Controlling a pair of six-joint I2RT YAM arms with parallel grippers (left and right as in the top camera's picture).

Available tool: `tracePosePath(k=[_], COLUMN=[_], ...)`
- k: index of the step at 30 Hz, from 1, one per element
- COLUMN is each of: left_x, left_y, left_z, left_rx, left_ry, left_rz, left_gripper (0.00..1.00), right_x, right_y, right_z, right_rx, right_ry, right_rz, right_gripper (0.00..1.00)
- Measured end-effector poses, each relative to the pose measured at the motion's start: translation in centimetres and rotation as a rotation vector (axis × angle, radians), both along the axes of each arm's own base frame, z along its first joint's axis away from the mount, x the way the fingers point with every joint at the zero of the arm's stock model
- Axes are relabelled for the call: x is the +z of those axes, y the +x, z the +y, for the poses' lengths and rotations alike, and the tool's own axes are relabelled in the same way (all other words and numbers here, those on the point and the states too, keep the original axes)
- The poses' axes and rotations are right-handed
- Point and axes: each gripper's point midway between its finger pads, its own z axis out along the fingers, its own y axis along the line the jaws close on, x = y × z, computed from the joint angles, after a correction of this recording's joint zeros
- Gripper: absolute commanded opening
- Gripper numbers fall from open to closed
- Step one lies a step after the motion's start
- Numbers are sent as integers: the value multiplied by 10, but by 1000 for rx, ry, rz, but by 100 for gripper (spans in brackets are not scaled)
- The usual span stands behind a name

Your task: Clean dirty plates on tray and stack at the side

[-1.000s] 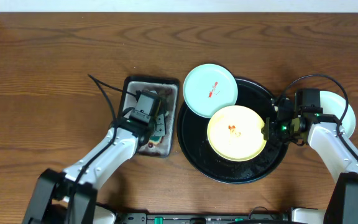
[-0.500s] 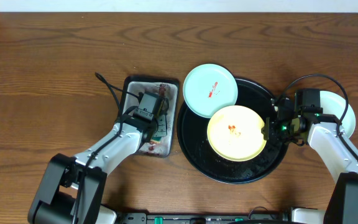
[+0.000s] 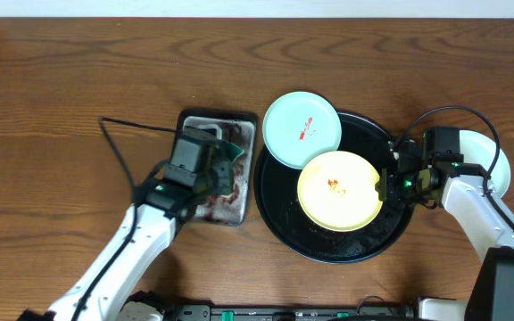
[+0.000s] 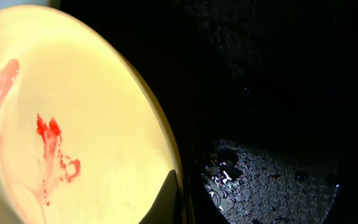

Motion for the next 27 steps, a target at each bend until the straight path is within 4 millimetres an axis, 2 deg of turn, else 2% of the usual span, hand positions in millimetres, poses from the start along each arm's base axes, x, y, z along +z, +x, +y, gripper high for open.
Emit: tracePosePath(k=[8, 11, 18, 22, 27], left_x=[40, 49, 78, 84, 77], left_y=[3, 4, 2, 1, 1], left_z=[9, 13, 31, 37, 39], left_rx=[-15, -23, -66, -93, -96], left_ry=[-286, -382, -656, -771, -861], left_rz=[-28, -24, -31, -14, 40], left_gripper=[7, 7, 7, 7, 7], right_x=[0, 0, 0, 0, 0], right_y=[0, 0, 0, 0, 0], right_z=[0, 0, 0, 0, 0], right_rx=[4, 4, 3, 3, 3], right_ry=[-1, -2, -3, -3, -3], right_rz=[-1, -1, -1, -1, -1], right_gripper=[1, 1, 1, 1, 1])
